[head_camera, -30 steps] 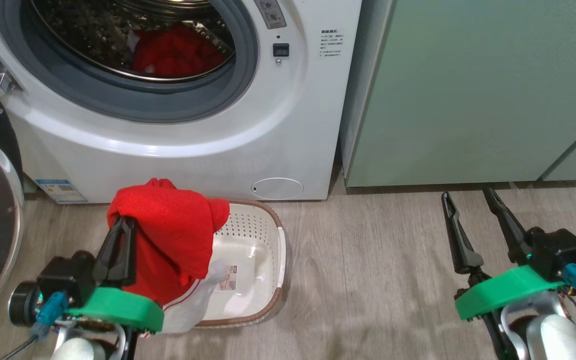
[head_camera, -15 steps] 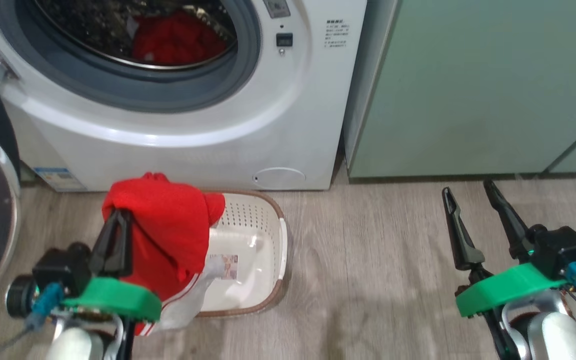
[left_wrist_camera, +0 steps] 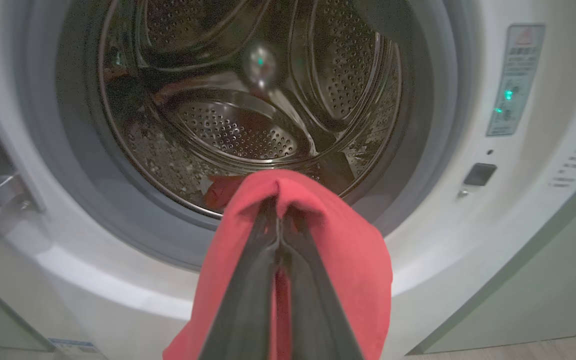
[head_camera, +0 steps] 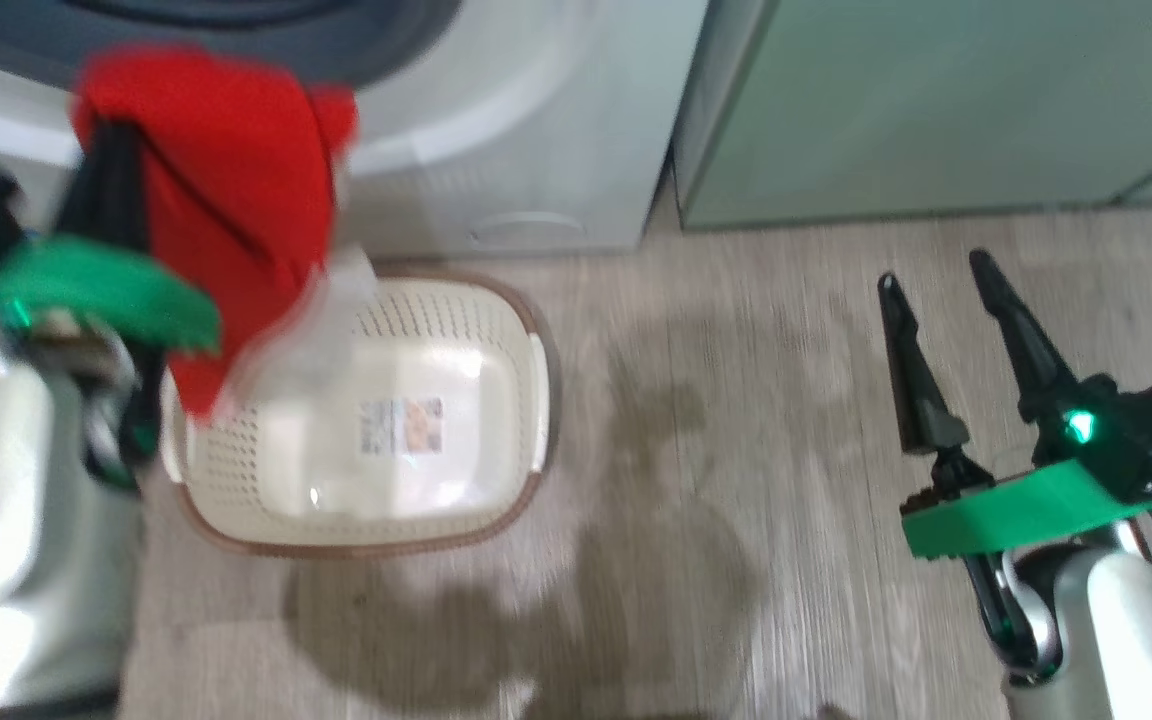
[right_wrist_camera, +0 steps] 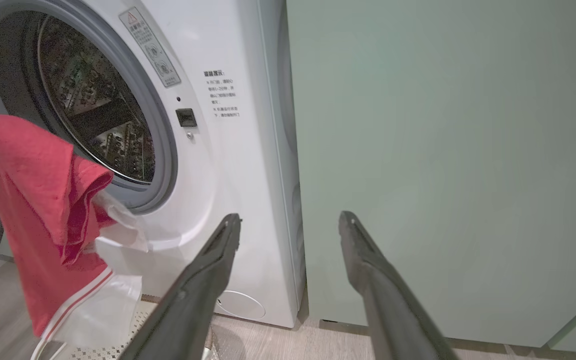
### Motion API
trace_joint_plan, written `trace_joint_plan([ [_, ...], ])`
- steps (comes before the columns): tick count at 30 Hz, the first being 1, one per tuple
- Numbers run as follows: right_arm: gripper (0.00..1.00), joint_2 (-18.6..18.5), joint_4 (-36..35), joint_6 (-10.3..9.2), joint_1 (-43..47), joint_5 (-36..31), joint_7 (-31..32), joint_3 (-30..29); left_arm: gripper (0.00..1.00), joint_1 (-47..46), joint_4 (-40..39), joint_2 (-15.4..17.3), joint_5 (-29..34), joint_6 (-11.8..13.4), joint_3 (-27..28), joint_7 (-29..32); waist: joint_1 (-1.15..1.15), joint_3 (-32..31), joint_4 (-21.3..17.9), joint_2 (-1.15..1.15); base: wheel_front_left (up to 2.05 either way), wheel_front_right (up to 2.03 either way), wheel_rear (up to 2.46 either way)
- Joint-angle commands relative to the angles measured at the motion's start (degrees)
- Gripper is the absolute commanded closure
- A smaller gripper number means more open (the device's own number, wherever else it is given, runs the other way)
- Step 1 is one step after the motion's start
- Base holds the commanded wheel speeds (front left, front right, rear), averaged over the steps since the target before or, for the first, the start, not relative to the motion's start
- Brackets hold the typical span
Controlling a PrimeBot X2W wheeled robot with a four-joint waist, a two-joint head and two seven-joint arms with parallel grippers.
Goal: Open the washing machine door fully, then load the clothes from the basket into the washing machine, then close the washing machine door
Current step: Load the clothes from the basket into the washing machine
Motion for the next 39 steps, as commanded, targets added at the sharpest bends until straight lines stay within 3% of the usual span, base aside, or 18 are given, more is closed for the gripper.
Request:
trace_joint_plan([
  [1, 0.0, 0.0, -2.0, 0.0, -2.1, 0.8, -1.3, 1.6, 1.0, -6.9, 1.1, 3.3, -0.9, -1.0, 2.9, 1.6, -0.02, 5.9, -3.0, 0.0, 0.0, 0.0, 0.0],
  [16, 0.0, 0.0, 2.3, 0.0, -8.2, 5.1, -7.4, 5.6, 1.0, -35.2, 22.2, 14.1, -3.2, -5.0, 3.2, 18.6, -0.02, 18.4, -11.5, 0.0, 0.0, 0.0, 0.0],
  [29, 0.0, 0.0, 2.4, 0.0, -10.5, 9.2, -8.6, 8.4, 1.0, -49.4, 26.6, 24.9, -2.9, -5.1, 3.2, 33.3, -0.02, 25.7, -18.3, 0.0, 0.0, 0.0, 0.0],
  [35, 0.0, 0.0, 1.4, 0.0, -11.0, 10.1, -8.6, 9.3, 1.0, -53.7, 24.9, 27.8, -1.7, -4.2, 3.2, 33.8, -0.02, 27.8, -20.0, 0.0, 0.0, 0.0, 0.0],
  [39, 0.0, 0.0, 0.9, 0.0, -11.3, 10.5, -8.6, 9.7, 1.0, -56.5, 23.2, 28.5, -0.3, -3.4, 3.1, 29.4, -0.02, 28.7, -20.9, 0.0, 0.0, 0.0, 0.0],
])
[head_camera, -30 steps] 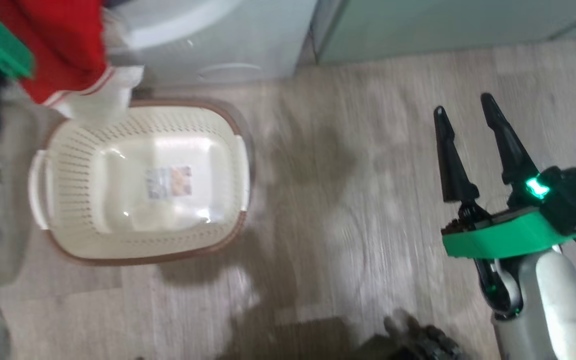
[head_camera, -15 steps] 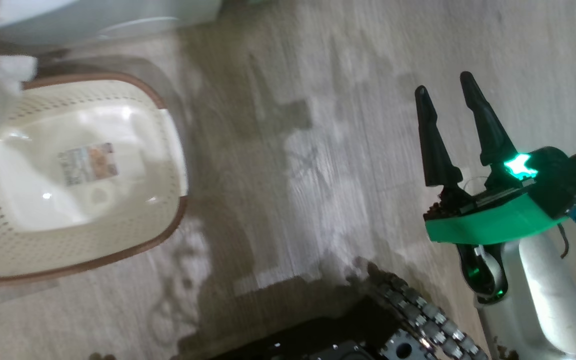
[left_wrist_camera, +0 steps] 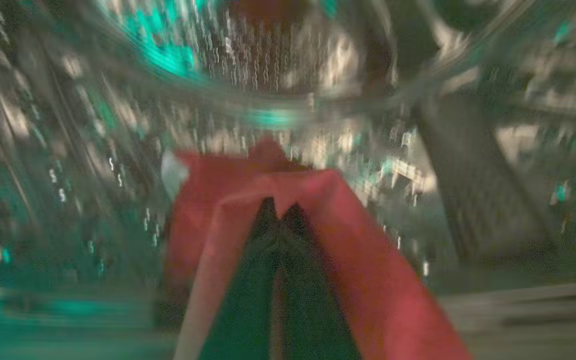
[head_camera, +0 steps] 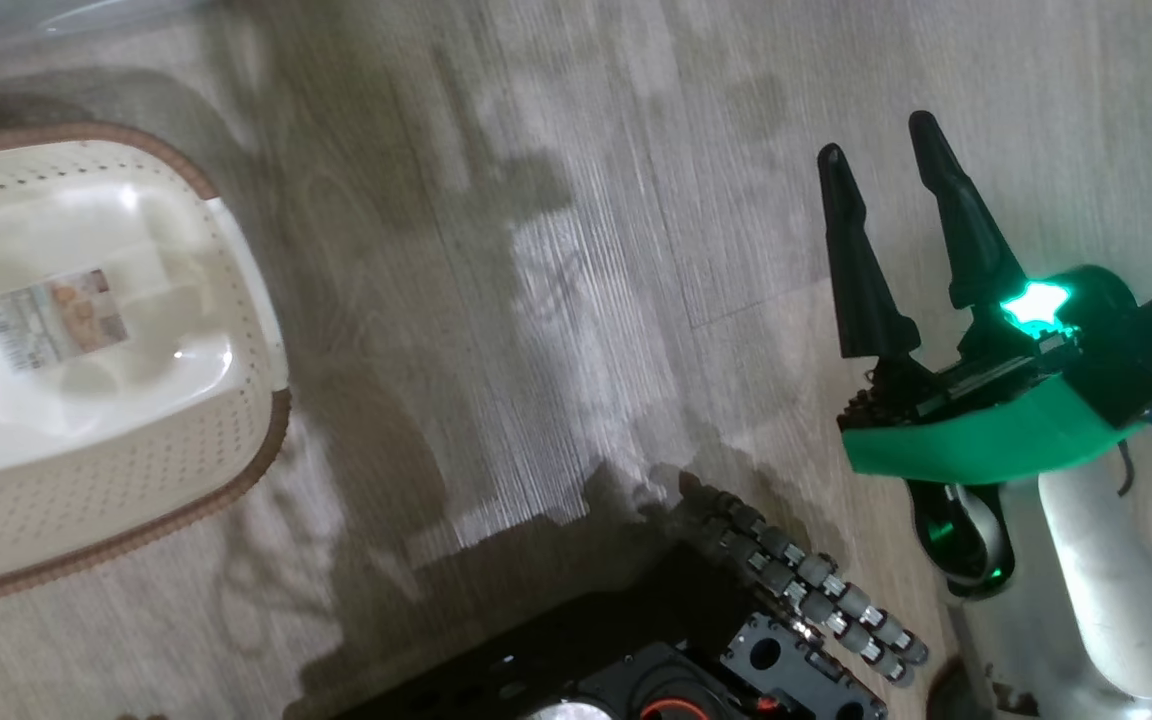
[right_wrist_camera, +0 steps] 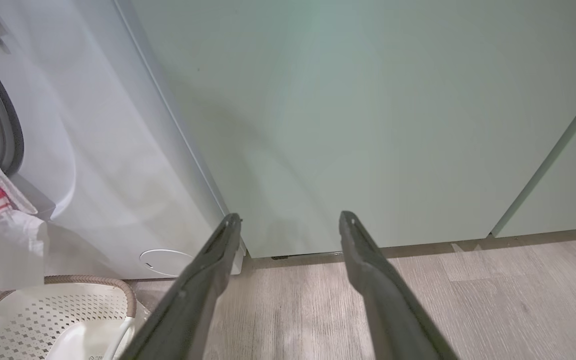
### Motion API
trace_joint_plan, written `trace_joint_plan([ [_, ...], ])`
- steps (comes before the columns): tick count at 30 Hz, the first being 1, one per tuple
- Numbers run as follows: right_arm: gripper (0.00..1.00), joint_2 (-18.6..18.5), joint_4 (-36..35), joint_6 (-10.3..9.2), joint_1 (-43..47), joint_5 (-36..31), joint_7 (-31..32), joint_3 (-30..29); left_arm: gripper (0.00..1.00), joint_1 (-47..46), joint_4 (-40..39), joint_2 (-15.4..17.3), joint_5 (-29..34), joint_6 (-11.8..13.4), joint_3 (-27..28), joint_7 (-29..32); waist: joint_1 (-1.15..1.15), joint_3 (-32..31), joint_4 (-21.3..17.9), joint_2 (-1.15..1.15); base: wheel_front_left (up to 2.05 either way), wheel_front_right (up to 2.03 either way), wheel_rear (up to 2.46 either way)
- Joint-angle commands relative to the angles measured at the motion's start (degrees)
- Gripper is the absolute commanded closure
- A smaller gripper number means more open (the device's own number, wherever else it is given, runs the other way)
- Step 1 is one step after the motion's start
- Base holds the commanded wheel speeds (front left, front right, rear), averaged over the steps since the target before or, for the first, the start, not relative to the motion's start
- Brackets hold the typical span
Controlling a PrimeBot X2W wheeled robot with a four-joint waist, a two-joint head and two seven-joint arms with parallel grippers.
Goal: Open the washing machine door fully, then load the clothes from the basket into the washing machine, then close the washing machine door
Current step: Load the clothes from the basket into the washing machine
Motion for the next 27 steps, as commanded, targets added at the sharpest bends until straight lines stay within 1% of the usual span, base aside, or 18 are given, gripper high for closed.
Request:
trace_joint_plan([
  [1, 0.0, 0.0, -2.0, 0.0, 0.7, 0.4, -0.5, 1.2, 1.0, -2.9, -3.3, 3.6, 0.8, 0.2, 0.9, -2.8, -0.01, 0.6, -0.6, 0.0, 0.0, 0.0, 0.0],
  [2, 0.0, 0.0, -2.1, 0.0, 0.8, 0.5, -0.5, 1.2, 1.0, -3.3, -3.4, 3.7, 1.0, 0.1, 0.7, -4.1, -0.01, 0.7, -0.7, 0.0, 0.0, 0.0, 0.0],
  [6, 0.0, 0.0, -2.4, 0.0, 0.9, 0.7, -0.5, 1.3, 1.0, -5.3, -4.4, 4.5, 3.1, -1.3, 0.0, -13.6, -0.01, 1.2, -0.9, 0.0, 0.0, 0.0, 0.0],
  [9, 0.0, 0.0, -2.5, 0.0, 0.9, 0.7, -0.5, 1.3, 1.0, -6.5, -3.2, 4.9, 4.3, -2.2, -0.6, -20.2, -0.01, 1.4, -0.8, 0.0, 0.0, 0.0, 0.0],
  [10, 0.0, 0.0, -2.5, 0.0, 0.9, 0.7, -0.5, 1.3, 1.0, -6.5, -3.2, 4.9, 4.3, -2.2, -0.6, -20.2, -0.01, 1.4, -0.8, 0.0, 0.0, 0.0, 0.0],
  [13, 0.0, 0.0, -2.5, 0.0, 0.7, 0.7, -0.5, 1.5, 1.0, -6.9, 0.0, 5.0, 4.2, -3.1, -0.9, -24.3, -0.01, 1.4, -0.6, 0.0, 0.0, 0.0, 0.0],
  [15, 0.0, 0.0, -2.4, 0.0, 0.6, 0.6, -0.5, 1.5, 1.0, -6.3, 3.2, 4.9, 3.5, -3.6, -0.8, -25.4, -0.01, 1.3, -0.5, 0.0, 0.0, 0.0, 0.0],
  [18, 0.0, 0.0, -2.3, 0.0, 0.7, 0.3, -0.5, 1.2, 1.0, -5.2, 7.5, 4.4, 2.1, -4.3, -0.9, -25.0, -0.01, 1.1, -0.1, 0.0, 0.0, 0.0, 0.0],
  [24, 0.0, 0.0, -2.3, 0.0, 0.8, -0.2, -0.5, 0.6, 1.0, -3.1, 12.7, 3.3, -1.2, -5.4, -1.1, -24.9, -0.01, 0.4, 0.9, 0.0, 0.0, 0.0, 0.0],
  [25, 0.0, 0.0, -2.3, 0.0, 0.8, -0.3, -0.5, 0.5, 0.66, -2.9, 12.9, 3.1, -1.6, -5.5, -1.1, -25.4, -0.01, 0.2, 1.1, 0.0, 0.0, 0.0, 0.0],
  [26, 0.0, 0.0, -2.2, 0.0, 0.8, -0.5, -0.5, 0.3, 0.01, -2.6, 13.0, 2.8, -1.7, -5.5, -1.3, -26.0, -0.01, 0.0, 1.4, 0.0, 0.0, 0.0, 0.0],
  [27, 0.0, 0.0, -2.2, 0.0, 0.8, -0.6, -0.5, 0.2, 0.0, -2.1, 12.9, 2.5, -1.8, -5.6, -1.5, -26.7, -0.01, -0.3, 1.6, 0.0, 0.0, 0.0, 0.0],
])
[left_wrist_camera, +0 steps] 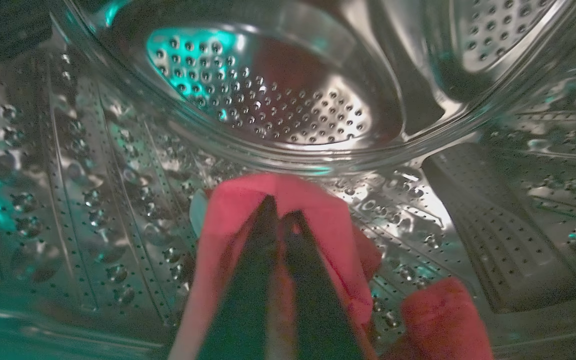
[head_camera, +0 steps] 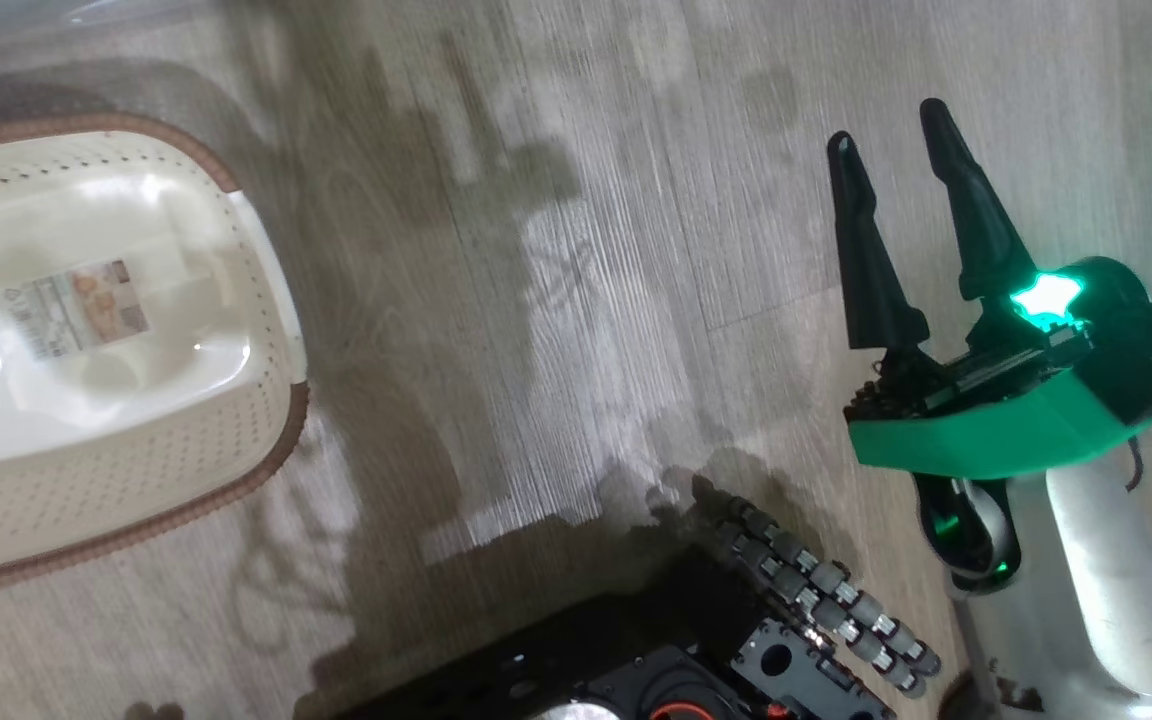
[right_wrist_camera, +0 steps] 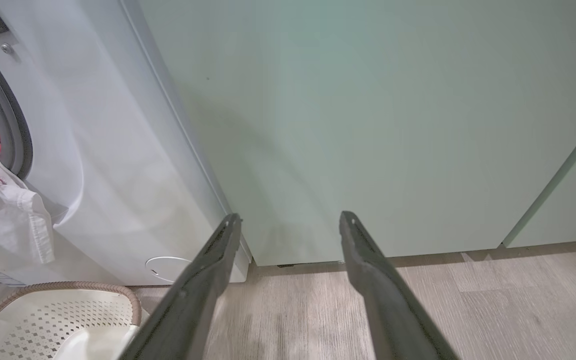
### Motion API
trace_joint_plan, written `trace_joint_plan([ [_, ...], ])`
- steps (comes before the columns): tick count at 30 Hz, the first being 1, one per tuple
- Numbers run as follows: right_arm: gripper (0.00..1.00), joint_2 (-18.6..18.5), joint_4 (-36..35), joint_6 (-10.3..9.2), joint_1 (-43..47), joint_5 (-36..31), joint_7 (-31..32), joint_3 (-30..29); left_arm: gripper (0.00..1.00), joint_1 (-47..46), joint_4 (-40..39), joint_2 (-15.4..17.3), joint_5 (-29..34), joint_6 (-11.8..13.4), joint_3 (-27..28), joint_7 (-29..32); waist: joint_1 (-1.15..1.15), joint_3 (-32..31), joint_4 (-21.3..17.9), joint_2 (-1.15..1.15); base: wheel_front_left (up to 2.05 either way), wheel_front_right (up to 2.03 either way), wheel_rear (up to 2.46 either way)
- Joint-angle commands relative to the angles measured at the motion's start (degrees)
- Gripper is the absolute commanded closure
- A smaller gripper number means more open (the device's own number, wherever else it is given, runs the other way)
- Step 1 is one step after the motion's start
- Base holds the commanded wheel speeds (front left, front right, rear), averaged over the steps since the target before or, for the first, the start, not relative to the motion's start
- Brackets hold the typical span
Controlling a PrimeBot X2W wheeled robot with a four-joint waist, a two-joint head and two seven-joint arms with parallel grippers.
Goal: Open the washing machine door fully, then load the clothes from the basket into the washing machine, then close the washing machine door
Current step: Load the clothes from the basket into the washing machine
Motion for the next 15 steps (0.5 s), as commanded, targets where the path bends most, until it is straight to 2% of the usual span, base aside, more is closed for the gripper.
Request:
trace_joint_plan([
  [1, 0.0, -0.1, -1.5, 0.0, 1.3, -0.6, -0.5, 0.5, 0.0, 1.2, -2.0, 2.1, -0.2, -0.2, -0.1, -1.4, 0.0, -0.8, 0.7, 0.0, 0.0, 0.0, 0.0],
  [9, 0.0, -0.1, -1.3, 0.0, 2.0, -2.4, -0.5, -1.1, 0.0, 8.7, -5.7, -1.3, 0.1, 1.8, -0.6, -9.3, 0.0, -4.6, 4.0, 0.0, 0.0, 0.0, 0.0],
  [15, 0.0, -0.1, -0.7, 0.0, 3.0, -4.0, -0.5, -2.3, 0.0, 18.8, -15.5, -4.6, -0.6, 3.8, 1.2, -12.2, 0.0, -8.1, 7.0, 0.0, 0.0, 0.0, 0.0],
])
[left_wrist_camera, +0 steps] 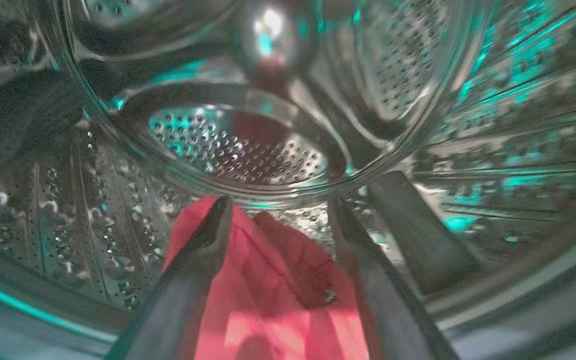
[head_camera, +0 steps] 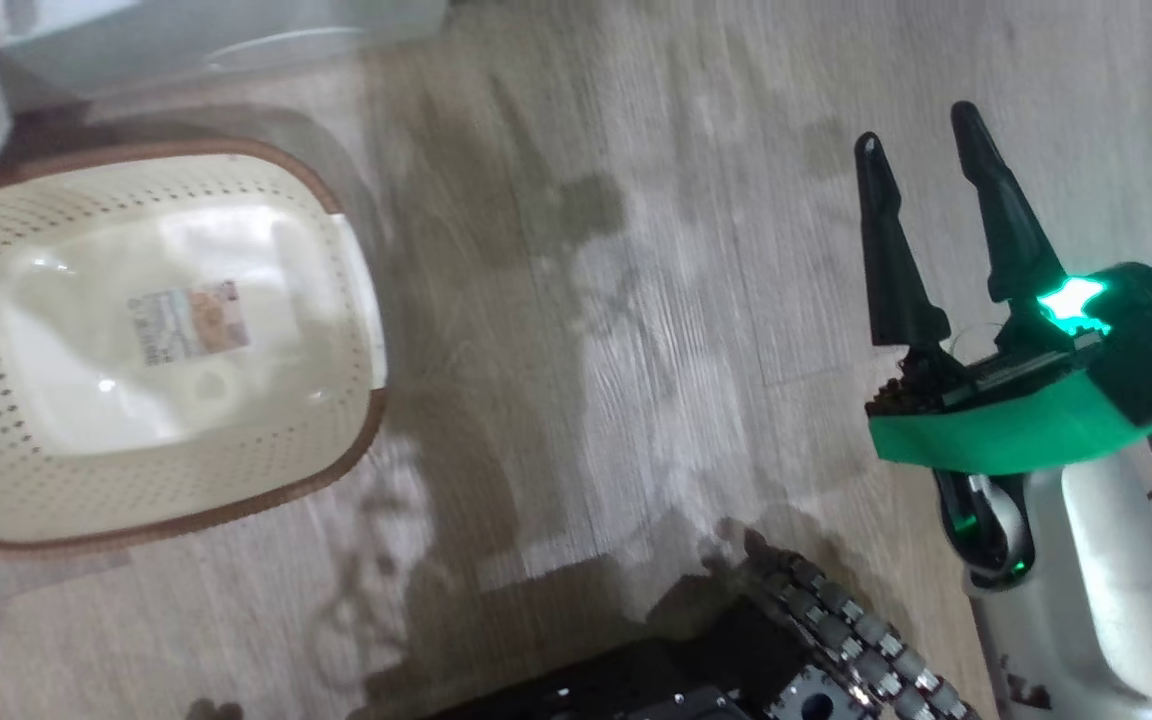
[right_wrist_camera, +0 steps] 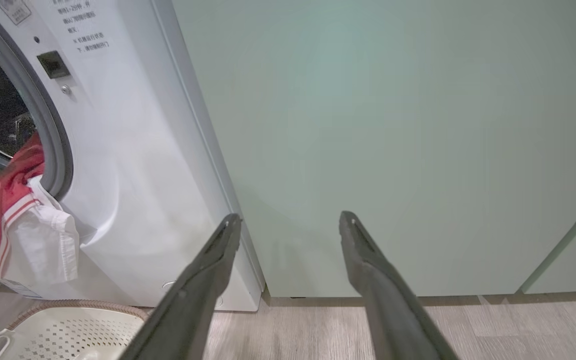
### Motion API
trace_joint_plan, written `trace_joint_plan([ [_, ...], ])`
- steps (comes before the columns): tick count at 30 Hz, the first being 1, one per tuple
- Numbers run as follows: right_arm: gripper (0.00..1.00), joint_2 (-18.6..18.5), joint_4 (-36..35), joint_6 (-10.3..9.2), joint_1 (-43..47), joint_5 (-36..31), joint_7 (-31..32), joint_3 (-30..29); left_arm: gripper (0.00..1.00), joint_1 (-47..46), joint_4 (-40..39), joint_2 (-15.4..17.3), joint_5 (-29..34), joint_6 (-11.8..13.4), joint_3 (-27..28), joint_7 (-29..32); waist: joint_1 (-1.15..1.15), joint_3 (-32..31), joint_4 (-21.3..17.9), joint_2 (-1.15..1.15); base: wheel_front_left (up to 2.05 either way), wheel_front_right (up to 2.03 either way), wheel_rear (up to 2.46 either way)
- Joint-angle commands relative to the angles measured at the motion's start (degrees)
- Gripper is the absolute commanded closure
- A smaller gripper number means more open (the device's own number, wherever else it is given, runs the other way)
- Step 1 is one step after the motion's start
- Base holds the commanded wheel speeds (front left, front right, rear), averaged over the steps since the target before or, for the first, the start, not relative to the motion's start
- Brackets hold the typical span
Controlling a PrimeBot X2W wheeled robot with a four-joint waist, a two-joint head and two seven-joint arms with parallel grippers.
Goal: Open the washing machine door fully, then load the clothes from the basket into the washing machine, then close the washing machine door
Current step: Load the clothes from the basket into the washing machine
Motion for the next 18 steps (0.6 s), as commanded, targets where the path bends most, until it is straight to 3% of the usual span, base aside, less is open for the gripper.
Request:
trace_joint_plan([
  [1, 0.0, -0.1, -1.3, 0.0, 2.6, -0.6, -0.5, 0.3, 0.0, 3.7, -5.5, 1.9, -0.1, 1.0, 1.8, -0.6, 0.0, -2.1, 2.1, 0.0, 0.0, 0.0, 0.0],
  [10, 0.0, -0.1, -0.2, 0.0, 3.4, -2.6, -0.5, -0.9, 0.0, 25.1, -30.4, -4.6, 2.0, 5.8, 7.2, -0.7, 0.0, -6.5, 5.4, 0.0, 0.0, 0.0, 0.0],
  [18, 0.0, -0.1, 0.5, 0.0, 3.9, -3.5, 0.5, -1.7, 0.0, 38.3, -38.4, -8.9, 3.9, 7.9, 6.2, -0.7, 0.0, -9.5, 7.1, 0.0, 0.0, 0.0, 0.0],
])
